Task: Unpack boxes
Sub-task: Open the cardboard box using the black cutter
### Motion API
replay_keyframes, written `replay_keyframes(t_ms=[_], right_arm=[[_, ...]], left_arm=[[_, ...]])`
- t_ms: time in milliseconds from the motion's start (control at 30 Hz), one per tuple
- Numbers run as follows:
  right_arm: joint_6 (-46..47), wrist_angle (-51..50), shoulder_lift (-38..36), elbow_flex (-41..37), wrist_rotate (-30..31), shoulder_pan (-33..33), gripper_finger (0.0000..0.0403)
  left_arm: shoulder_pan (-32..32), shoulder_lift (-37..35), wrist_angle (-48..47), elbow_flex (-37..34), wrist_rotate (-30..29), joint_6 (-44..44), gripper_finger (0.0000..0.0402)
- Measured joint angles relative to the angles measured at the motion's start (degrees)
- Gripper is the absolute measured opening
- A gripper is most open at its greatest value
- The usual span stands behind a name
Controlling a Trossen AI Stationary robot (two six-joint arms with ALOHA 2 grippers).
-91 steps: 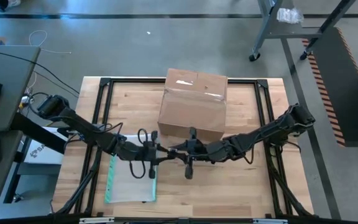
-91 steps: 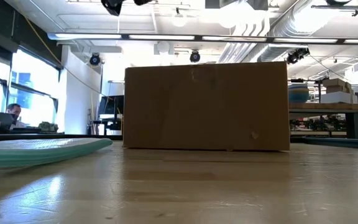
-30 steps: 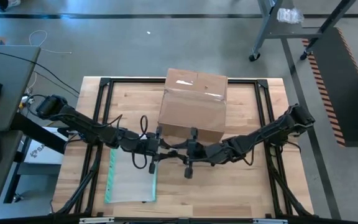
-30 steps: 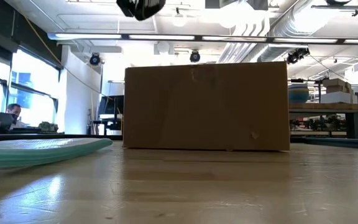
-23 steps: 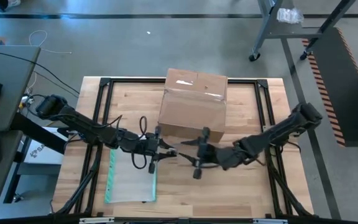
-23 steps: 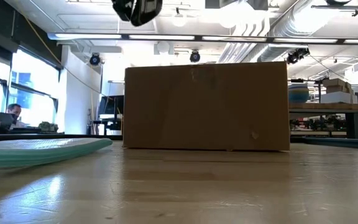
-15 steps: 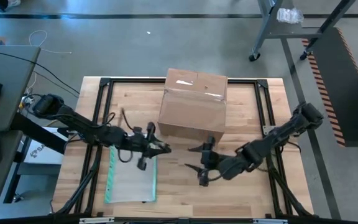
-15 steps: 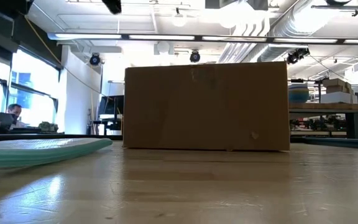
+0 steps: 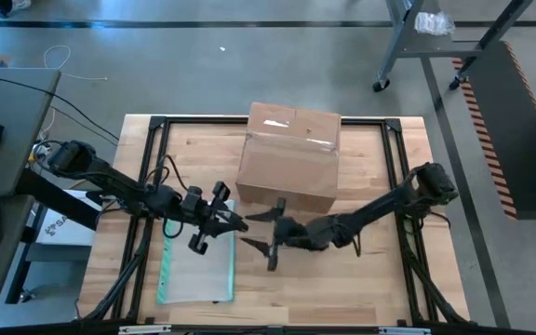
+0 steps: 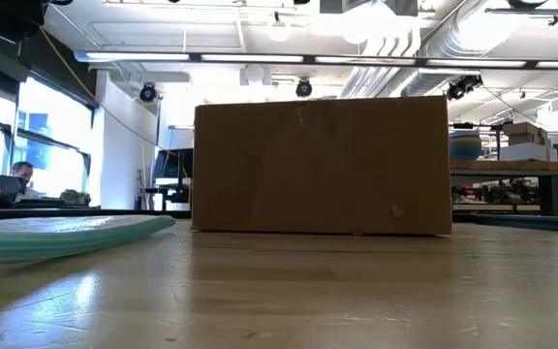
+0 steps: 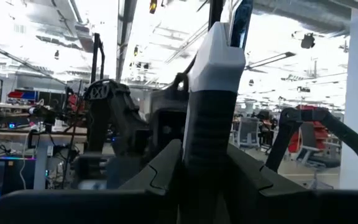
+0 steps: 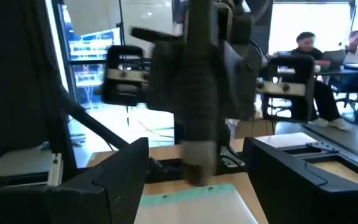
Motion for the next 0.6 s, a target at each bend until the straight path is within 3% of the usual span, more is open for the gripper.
replay_keyframes(t_ms=[200, 600], right_arm=[[0.64, 1.96, 0.08, 0.00, -6.85, -2.06, 0.0216], [-2.05, 2.21, 0.00, 0.00, -3.31, -2.02, 0.0065]], left_arm=[[-0.01, 0.02, -1.11, 0.02, -0.84, 0.03, 0.0067], [-0.02, 0.00, -3.00, 0.04, -2.98, -0.25, 0.0067]])
